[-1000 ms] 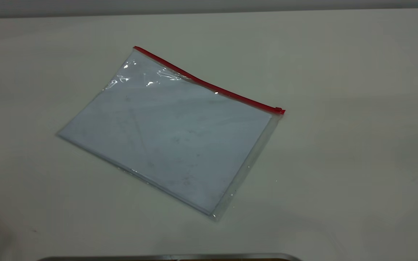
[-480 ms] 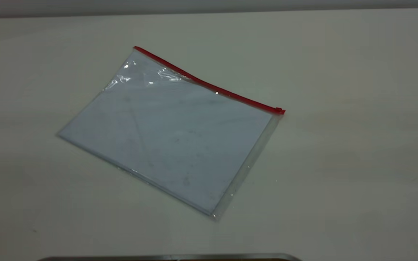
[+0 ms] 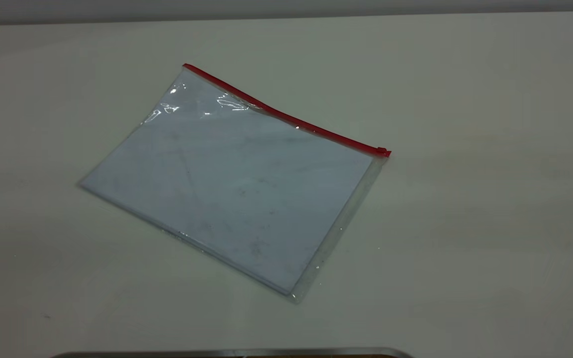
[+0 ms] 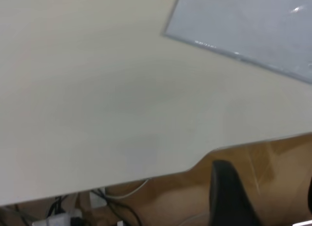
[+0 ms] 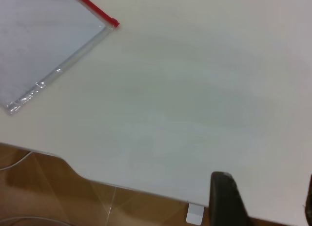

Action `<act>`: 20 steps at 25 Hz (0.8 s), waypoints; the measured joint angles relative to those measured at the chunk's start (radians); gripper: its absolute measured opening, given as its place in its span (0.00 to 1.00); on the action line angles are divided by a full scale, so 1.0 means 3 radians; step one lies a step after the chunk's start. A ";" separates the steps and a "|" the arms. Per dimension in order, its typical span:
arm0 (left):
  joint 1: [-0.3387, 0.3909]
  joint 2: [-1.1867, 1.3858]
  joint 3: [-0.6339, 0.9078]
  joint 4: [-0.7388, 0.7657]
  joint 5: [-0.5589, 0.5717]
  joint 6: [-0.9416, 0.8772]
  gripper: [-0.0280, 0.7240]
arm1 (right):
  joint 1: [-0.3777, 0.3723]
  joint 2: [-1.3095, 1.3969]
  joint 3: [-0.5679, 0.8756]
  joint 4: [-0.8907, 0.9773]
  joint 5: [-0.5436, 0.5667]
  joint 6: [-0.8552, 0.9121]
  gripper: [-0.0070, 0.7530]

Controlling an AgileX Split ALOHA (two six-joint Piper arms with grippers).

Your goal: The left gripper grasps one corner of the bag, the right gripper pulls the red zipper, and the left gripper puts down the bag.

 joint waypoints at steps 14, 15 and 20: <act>0.0246 -0.0525 -0.0004 -0.0140 0.0048 -0.0003 0.64 | 0.0000 -0.0657 0.0000 0.0018 0.0005 0.0000 0.57; 0.0276 -0.0533 -0.0007 -0.0146 0.0054 -0.0003 0.64 | 0.0000 -0.0692 -0.0004 0.0000 0.0030 0.0000 0.57; 0.0293 -0.0536 -0.0007 -0.0157 0.0065 -0.0003 0.64 | 0.0000 -0.0699 -0.0004 0.0018 0.0043 0.0000 0.57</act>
